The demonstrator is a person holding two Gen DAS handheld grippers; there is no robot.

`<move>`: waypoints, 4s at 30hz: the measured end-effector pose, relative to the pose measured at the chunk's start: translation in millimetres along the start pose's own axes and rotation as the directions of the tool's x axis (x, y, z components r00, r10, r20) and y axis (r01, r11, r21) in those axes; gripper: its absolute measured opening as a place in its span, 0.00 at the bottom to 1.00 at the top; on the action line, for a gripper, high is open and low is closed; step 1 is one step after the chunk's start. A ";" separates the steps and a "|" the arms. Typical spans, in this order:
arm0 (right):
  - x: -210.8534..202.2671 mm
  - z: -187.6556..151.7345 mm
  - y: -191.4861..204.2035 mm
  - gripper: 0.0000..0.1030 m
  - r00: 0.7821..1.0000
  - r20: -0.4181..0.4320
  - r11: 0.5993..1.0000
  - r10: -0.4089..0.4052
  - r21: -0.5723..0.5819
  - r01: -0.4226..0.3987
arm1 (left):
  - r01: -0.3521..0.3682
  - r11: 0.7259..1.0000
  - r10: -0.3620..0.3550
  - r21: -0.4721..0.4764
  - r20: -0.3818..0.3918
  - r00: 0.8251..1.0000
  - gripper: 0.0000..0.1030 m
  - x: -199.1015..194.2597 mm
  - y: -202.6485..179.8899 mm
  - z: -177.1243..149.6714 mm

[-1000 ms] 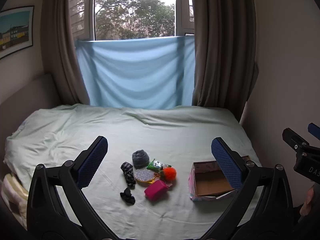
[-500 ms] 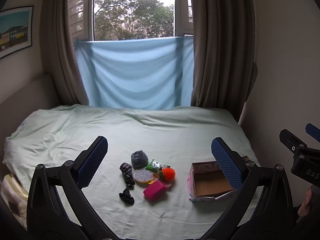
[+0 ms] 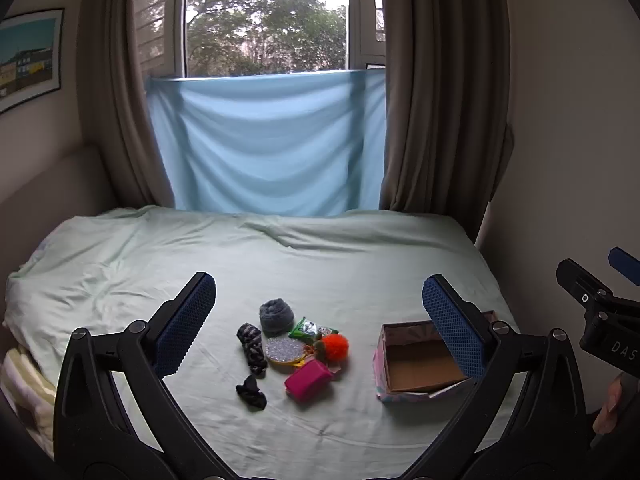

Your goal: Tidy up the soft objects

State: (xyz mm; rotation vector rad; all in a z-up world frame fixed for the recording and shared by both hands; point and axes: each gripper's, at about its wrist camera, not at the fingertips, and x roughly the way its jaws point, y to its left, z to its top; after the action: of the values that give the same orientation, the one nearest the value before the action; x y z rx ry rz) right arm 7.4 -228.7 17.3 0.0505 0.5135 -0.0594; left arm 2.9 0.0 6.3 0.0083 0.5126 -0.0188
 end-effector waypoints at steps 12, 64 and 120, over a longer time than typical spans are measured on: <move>2.3 -0.3 3.5 1.00 1.000 0.001 1.000 0.007 -0.001 -0.007 | -0.001 1.000 0.001 -0.005 -0.004 1.000 1.00 3.6 -0.6 0.0; 47.4 -42.4 87.7 1.00 0.988 -0.115 0.995 0.099 0.019 -0.097 | -0.014 0.998 0.003 -0.059 -0.184 0.983 1.00 62.4 121.9 -61.0; 363.8 -299.1 231.1 0.46 0.850 -0.525 0.874 -0.036 0.397 0.282 | 0.304 0.951 -0.273 -0.065 -0.640 0.718 0.37 491.3 191.6 -283.5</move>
State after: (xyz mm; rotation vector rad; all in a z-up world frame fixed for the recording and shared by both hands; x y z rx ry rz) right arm 193.4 4.7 -414.2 0.5054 1.0266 -0.3472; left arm 295.7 187.4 -481.1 -0.0234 1.2102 -0.3495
